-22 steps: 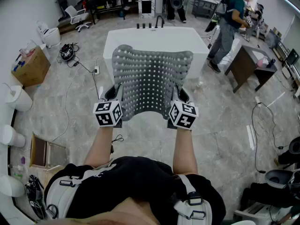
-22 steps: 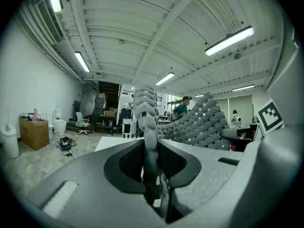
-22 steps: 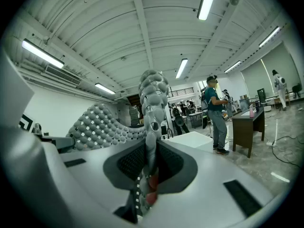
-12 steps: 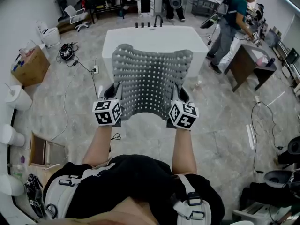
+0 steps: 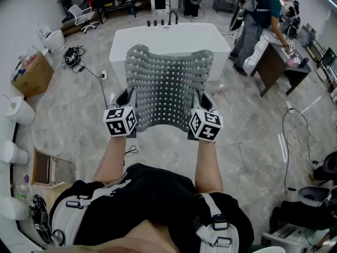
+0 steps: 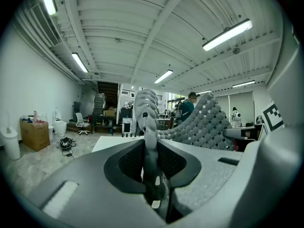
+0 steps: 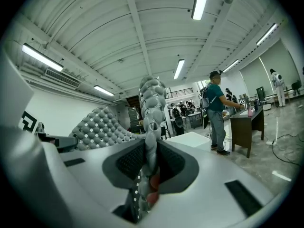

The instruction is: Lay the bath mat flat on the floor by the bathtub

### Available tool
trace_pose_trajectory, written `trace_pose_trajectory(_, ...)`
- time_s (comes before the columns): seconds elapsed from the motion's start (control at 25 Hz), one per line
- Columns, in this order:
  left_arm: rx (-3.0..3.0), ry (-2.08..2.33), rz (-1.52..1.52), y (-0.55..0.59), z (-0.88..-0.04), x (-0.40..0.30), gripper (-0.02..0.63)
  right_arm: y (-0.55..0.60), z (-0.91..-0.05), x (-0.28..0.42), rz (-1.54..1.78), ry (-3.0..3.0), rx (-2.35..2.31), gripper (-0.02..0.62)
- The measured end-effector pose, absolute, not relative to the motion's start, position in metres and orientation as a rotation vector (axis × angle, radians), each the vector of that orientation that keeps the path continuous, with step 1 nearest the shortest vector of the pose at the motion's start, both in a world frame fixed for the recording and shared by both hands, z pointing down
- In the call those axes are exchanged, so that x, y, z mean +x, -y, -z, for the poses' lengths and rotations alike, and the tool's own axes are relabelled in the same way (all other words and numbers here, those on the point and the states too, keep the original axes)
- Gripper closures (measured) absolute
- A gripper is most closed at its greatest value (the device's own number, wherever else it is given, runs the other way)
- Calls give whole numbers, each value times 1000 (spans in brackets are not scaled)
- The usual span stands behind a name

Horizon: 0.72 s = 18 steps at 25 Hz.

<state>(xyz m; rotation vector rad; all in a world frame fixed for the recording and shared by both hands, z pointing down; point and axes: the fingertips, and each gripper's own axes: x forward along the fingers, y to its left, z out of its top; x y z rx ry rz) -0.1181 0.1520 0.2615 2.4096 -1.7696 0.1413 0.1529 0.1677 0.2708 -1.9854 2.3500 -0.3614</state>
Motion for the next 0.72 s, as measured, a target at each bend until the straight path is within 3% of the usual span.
trace_pose_trajectory(0.32, 2414, 1781, -185, -149, -267, -80, 534, -166, -275, 193, 379, -2325, -1982, 526)
trace_pose_trajectory(0.72, 2403, 1781, -155, -108, -276, -82, 538, -129, -281, 192, 345, -2330, -1982, 525)
